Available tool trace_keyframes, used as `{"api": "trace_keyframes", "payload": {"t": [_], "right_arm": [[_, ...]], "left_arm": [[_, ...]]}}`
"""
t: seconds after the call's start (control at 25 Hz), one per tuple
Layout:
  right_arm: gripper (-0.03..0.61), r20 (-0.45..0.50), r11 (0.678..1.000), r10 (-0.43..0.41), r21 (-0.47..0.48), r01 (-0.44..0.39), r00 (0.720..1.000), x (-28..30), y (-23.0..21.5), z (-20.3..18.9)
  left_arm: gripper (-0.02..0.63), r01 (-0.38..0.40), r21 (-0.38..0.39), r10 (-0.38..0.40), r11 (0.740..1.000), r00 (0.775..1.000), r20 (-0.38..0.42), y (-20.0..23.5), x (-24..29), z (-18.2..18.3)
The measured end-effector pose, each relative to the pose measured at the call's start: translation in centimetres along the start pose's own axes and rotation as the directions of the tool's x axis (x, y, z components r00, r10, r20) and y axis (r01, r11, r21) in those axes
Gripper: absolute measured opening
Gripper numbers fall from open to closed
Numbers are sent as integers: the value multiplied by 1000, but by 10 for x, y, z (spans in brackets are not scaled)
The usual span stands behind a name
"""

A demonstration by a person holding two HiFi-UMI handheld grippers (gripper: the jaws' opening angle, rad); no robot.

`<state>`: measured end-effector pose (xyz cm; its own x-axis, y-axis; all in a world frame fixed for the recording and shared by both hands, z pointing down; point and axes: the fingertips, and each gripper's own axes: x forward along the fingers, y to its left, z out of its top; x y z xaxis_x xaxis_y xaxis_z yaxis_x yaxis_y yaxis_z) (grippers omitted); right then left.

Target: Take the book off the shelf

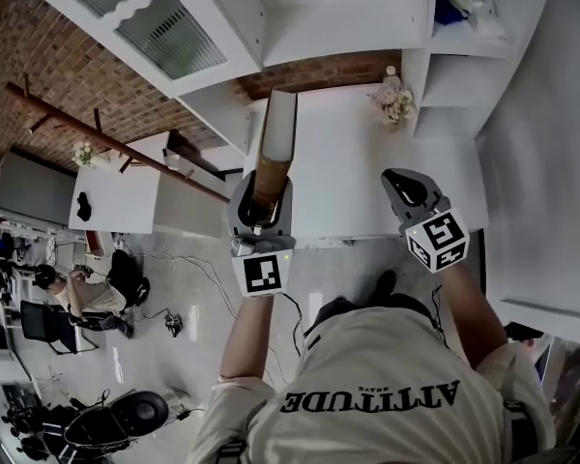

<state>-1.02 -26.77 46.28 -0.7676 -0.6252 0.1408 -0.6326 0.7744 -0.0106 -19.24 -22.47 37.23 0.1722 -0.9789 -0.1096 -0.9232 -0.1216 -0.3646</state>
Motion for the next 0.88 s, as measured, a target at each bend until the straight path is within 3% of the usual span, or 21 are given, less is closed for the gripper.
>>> {"api": "trace_keyframes", "payload": {"t": [0.36,0.6,0.88], "right_arm": [[31,-16,999,-20,-27,20,1000,-3,62,4],[31,-25,998,-51,-46,50,998,-18,116,12],[31,-16,990,-122,-77,121,992,-44,150,20]], "left_arm": [[232,18,-187,-20,982,1000,-8,21,-70,-40],[232,36,-251,-38,967,999,-3,37,-120,-52],[232,66,-293,-64,954,998,15,41,-154,-60]]}}
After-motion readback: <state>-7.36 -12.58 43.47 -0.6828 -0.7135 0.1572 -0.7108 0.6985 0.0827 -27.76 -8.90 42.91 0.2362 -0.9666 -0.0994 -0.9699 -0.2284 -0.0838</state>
